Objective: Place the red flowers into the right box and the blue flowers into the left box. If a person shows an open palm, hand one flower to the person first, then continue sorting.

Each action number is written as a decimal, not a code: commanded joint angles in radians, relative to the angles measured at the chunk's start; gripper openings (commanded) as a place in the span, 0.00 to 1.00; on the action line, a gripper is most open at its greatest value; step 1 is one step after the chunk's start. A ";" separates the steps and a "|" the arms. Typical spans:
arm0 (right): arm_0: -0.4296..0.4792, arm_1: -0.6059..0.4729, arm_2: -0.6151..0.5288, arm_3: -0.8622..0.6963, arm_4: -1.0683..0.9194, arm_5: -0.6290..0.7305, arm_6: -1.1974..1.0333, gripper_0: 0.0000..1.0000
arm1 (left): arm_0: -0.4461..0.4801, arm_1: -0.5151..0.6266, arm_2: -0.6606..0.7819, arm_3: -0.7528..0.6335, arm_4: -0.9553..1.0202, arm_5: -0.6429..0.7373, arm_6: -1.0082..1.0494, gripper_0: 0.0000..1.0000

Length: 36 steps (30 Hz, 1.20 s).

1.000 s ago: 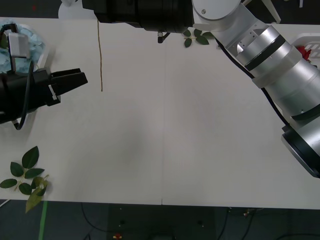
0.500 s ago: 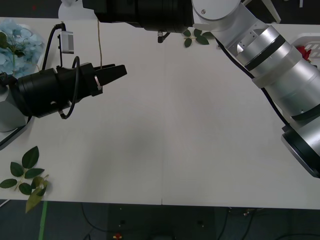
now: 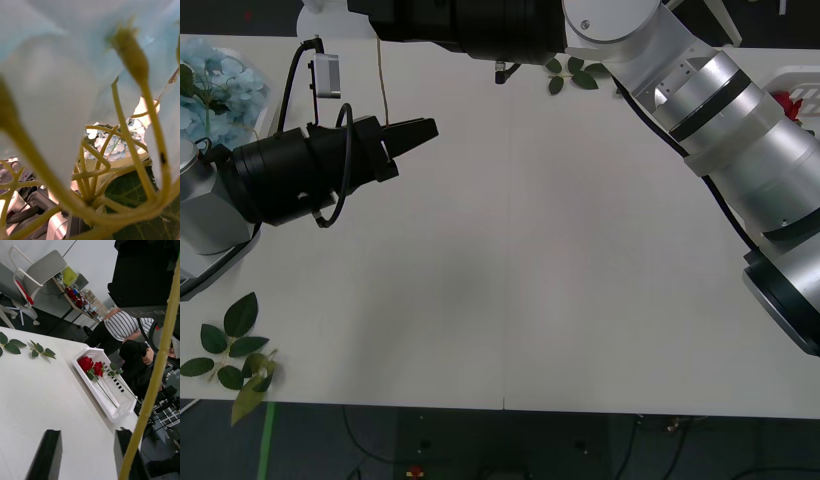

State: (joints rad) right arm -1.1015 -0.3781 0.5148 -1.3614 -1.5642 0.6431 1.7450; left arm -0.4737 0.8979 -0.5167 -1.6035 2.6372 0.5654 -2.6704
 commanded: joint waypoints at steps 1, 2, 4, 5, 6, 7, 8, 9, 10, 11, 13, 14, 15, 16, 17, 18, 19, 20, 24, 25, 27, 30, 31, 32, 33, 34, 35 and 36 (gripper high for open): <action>-0.057 0.001 0.004 -0.013 0.009 -0.016 -0.027 0.00 | -0.040 -0.007 -0.002 -0.009 0.007 -0.009 -0.035 0.00; -0.058 -0.001 0.004 -0.013 0.007 -0.014 -0.027 0.00 | -0.040 -0.007 -0.002 -0.009 0.009 -0.009 -0.035 0.00; -0.057 -0.002 0.004 -0.013 0.007 -0.016 -0.027 0.00 | -0.040 -0.007 -0.002 -0.009 0.010 -0.009 -0.035 0.00; -0.057 -0.002 0.004 -0.013 0.009 -0.016 -0.027 0.00 | -0.040 -0.005 -0.002 -0.009 0.010 -0.009 -0.035 0.00; -0.057 -0.002 0.004 -0.013 0.007 -0.016 -0.027 0.00 | -0.040 -0.005 -0.002 -0.009 0.012 -0.009 -0.035 0.00; -0.058 -0.004 0.004 -0.013 0.009 -0.016 -0.027 0.00 | -0.040 -0.005 -0.002 -0.009 0.012 -0.010 -0.035 0.00; -0.058 -0.004 0.004 -0.013 0.009 -0.016 -0.027 0.00 | -0.040 -0.004 -0.002 -0.009 0.015 -0.010 -0.035 0.00; -0.058 -0.005 0.004 -0.013 0.009 -0.016 -0.027 0.00 | -0.040 -0.004 0.000 -0.009 0.017 -0.010 -0.035 0.00; -0.058 -0.007 0.004 -0.013 0.009 -0.016 -0.024 0.00 | -0.040 0.001 0.000 -0.009 0.018 -0.012 -0.035 0.00; -0.058 -0.008 0.004 -0.013 0.009 -0.016 -0.022 0.01 | -0.040 0.004 0.000 -0.009 0.021 -0.012 -0.035 0.00; -0.058 -0.012 0.004 -0.013 0.009 -0.016 -0.022 0.32 | -0.040 0.015 0.000 -0.009 0.024 -0.012 -0.035 0.00; -0.057 -0.015 0.004 -0.013 0.007 -0.017 -0.019 0.52 | -0.040 0.024 0.000 -0.009 0.029 -0.010 -0.035 0.00; -0.058 -0.016 0.004 -0.013 0.009 -0.020 -0.018 0.59 | -0.040 0.032 -0.002 -0.009 0.033 -0.012 -0.035 0.00; -0.058 -0.019 0.004 -0.013 0.007 -0.023 -0.013 0.70 | -0.040 0.042 0.000 -0.009 0.044 -0.010 -0.035 0.00; -0.063 -0.022 0.005 -0.013 0.009 -0.023 -0.010 0.78 | -0.040 0.052 0.000 -0.009 0.060 -0.009 -0.035 0.00; -0.063 -0.025 0.004 -0.013 0.009 -0.023 -0.009 0.83 | -0.040 0.062 0.001 -0.009 0.075 -0.009 -0.035 0.00; -0.064 -0.027 0.004 -0.013 0.009 -0.023 -0.007 0.86 | -0.040 0.067 0.001 -0.009 0.083 -0.009 -0.035 0.00; -0.066 -0.030 0.004 -0.013 0.009 -0.023 -0.004 0.89 | -0.039 0.081 0.004 -0.009 0.084 -0.009 -0.035 0.00; -0.067 -0.045 0.004 -0.018 0.006 -0.023 0.002 0.97 | 0.024 0.159 0.067 -0.004 0.083 -0.013 -0.035 0.00; -0.067 -0.048 0.004 -0.018 0.003 -0.023 0.004 0.97 | 0.036 0.173 0.080 -0.004 0.083 -0.013 -0.035 0.00; -0.067 -0.065 0.008 -0.027 0.000 -0.023 0.008 0.98 | 0.084 0.205 0.122 -0.004 0.083 -0.009 -0.035 0.00; -0.069 -0.116 0.037 -0.061 -0.007 -0.022 0.015 0.99 | 0.152 0.227 0.193 0.008 0.083 -0.009 -0.035 0.00; -0.069 -0.125 0.045 -0.065 -0.010 -0.023 0.015 0.98 | 0.159 0.230 0.204 0.013 0.084 -0.007 -0.035 0.00; -0.067 -0.157 0.065 -0.087 -0.013 -0.022 0.018 0.99 | 0.173 0.239 0.225 0.034 0.084 -0.006 -0.035 0.00; -0.069 -0.191 0.090 -0.110 -0.016 -0.022 0.021 0.99 | 0.176 0.248 0.238 0.063 0.083 0.001 -0.035 0.00; -0.067 -0.226 0.111 -0.136 -0.019 -0.022 0.024 0.99 | 0.176 0.256 0.245 0.094 0.083 0.004 -0.035 0.00; -0.067 -0.243 0.120 -0.150 -0.019 -0.022 0.025 0.98 | 0.176 0.260 0.250 0.109 0.083 0.005 -0.035 0.00; -0.067 -0.274 0.139 -0.171 -0.019 -0.013 0.028 0.99 | 0.173 0.265 0.257 0.145 0.083 0.005 -0.035 0.00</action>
State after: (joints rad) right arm -1.1086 -0.5411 0.5986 -1.4434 -1.5694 0.6309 1.7449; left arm -0.2994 1.0994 -0.2904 -1.5315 2.7080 0.5625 -2.6704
